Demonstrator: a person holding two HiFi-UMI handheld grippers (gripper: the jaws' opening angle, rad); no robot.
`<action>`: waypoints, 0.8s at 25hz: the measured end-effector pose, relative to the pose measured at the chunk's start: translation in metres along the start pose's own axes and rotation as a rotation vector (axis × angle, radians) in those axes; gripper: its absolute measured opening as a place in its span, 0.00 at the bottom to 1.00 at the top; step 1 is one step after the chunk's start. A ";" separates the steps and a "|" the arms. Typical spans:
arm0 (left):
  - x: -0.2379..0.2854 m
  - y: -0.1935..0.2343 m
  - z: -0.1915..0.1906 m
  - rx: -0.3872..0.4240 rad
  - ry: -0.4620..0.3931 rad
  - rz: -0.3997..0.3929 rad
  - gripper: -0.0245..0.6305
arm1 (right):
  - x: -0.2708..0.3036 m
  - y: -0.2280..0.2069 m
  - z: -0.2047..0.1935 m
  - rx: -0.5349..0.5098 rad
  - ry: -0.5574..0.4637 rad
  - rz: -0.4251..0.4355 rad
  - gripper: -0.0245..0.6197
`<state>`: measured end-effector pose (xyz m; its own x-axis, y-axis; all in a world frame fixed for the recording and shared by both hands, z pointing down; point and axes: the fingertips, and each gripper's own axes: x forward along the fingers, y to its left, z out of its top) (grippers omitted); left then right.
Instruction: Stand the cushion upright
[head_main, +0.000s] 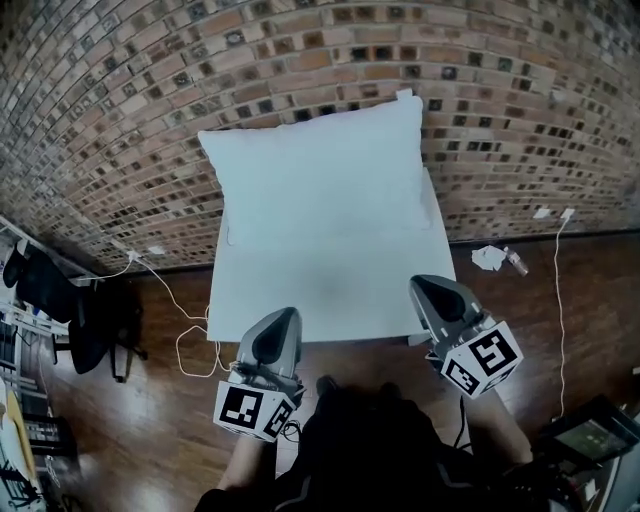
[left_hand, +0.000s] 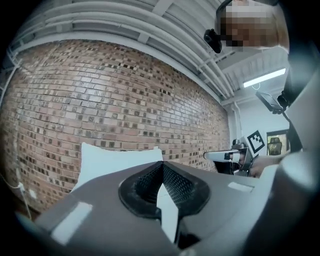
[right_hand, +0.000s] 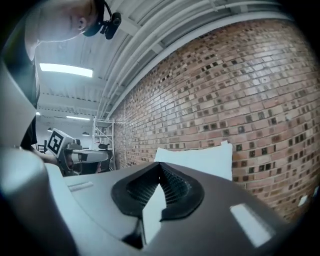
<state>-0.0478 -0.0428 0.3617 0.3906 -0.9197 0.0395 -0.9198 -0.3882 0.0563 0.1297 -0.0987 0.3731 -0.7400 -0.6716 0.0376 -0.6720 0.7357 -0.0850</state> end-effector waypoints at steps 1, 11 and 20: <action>-0.001 -0.004 -0.003 0.001 0.009 0.000 0.04 | -0.003 -0.003 -0.003 0.004 0.007 -0.001 0.05; -0.013 0.004 0.006 0.020 -0.025 -0.056 0.04 | -0.005 0.013 -0.003 -0.015 -0.026 -0.053 0.05; -0.033 0.042 0.006 0.001 -0.035 -0.047 0.04 | 0.012 0.038 0.000 -0.088 0.014 -0.114 0.05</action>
<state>-0.0996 -0.0289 0.3568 0.4320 -0.9019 0.0020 -0.9005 -0.4312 0.0561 0.0953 -0.0792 0.3703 -0.6588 -0.7502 0.0562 -0.7510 0.6602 0.0081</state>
